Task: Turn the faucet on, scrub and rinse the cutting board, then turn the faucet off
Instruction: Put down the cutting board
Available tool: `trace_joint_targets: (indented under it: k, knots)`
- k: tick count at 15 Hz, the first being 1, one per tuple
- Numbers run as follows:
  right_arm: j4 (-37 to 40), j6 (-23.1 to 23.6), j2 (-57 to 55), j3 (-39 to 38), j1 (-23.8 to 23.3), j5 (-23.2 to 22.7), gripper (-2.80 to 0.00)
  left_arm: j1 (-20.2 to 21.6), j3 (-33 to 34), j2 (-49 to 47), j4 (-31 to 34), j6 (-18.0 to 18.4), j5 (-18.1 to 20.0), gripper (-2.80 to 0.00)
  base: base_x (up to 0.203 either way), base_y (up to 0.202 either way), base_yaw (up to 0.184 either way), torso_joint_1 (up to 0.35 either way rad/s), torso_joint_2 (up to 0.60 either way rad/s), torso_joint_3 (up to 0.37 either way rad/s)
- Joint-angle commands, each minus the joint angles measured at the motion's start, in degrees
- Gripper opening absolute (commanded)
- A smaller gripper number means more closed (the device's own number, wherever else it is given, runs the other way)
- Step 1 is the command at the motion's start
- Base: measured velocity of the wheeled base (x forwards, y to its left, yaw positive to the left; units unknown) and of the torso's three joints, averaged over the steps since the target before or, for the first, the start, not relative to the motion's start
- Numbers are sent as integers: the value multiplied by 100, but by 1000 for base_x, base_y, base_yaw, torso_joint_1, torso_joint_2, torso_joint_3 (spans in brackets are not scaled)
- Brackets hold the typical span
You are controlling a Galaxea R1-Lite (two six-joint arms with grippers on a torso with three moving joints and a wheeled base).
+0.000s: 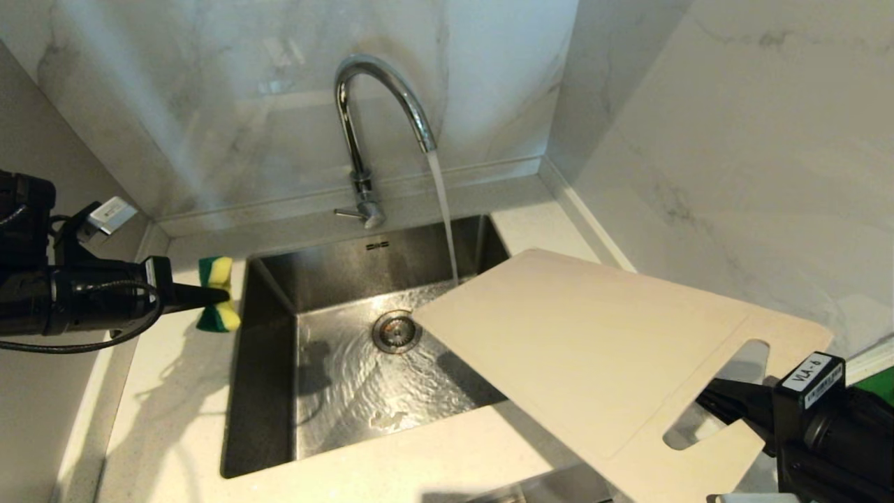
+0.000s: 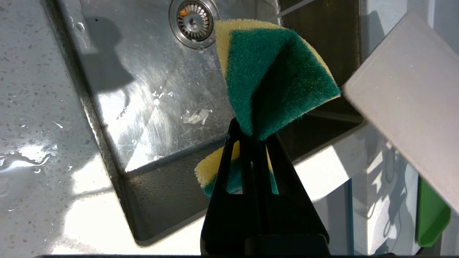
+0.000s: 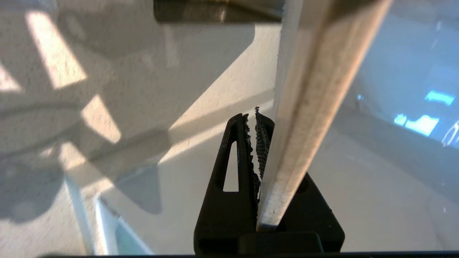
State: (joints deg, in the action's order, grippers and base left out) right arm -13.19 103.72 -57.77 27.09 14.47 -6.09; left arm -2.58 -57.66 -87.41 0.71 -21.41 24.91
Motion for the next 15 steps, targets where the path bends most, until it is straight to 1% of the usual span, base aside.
trace_joint_targets:
  k: [1, 5, 8, 15]
  knots:
    - [0, 53, 99, -82, 3, 279, -280, -33, -17, -17, 0, -13, 14, -280, 0, 0, 0, 0, 0, 0]
    - [1, 61, 109, -210, 3, 797, -280, -120, -43, -115, -32, -21, 14, -280, 0, 0, 0, 0, 0, 0]
    - [1, 57, 108, -269, 3, 1009, -280, -166, -79, -154, -36, -18, 23, -280, 0, 0, 0, 0, 0, 0]
    - [27, 20, -68, -484, 3, 1110, -280, -305, -114, -223, -36, -30, 23, -280, 0, 0, 0, 0, 0, 0]
